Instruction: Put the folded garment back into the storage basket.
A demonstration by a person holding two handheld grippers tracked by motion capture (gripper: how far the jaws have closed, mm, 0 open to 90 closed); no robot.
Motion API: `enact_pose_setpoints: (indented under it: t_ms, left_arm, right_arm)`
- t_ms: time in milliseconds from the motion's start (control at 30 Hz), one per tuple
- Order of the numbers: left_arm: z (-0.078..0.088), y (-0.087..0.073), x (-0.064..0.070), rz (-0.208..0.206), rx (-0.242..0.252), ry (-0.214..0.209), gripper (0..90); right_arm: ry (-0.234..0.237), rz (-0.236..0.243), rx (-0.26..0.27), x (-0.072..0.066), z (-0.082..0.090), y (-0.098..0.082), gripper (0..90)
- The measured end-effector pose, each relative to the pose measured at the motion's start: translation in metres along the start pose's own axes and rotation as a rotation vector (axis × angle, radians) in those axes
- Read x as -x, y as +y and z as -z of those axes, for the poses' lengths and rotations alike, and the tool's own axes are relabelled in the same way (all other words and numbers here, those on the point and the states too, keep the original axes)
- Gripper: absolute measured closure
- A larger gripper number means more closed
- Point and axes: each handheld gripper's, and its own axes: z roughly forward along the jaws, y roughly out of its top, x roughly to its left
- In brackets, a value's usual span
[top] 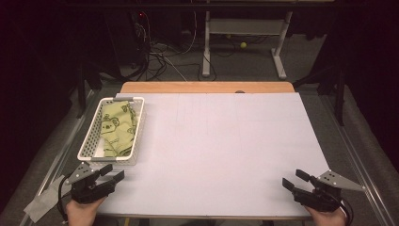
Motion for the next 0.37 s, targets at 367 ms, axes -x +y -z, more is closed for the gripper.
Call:
enact_pose_setpoints:
  t_ms: [367]
  left_arm:
    - [-0.0014,0.0004,0.0,-0.008,-0.009,0.001,36.6]
  right_arm:
    - [-0.003,0.007,-0.005,-0.0009,-0.0012,0.0004,32.6]
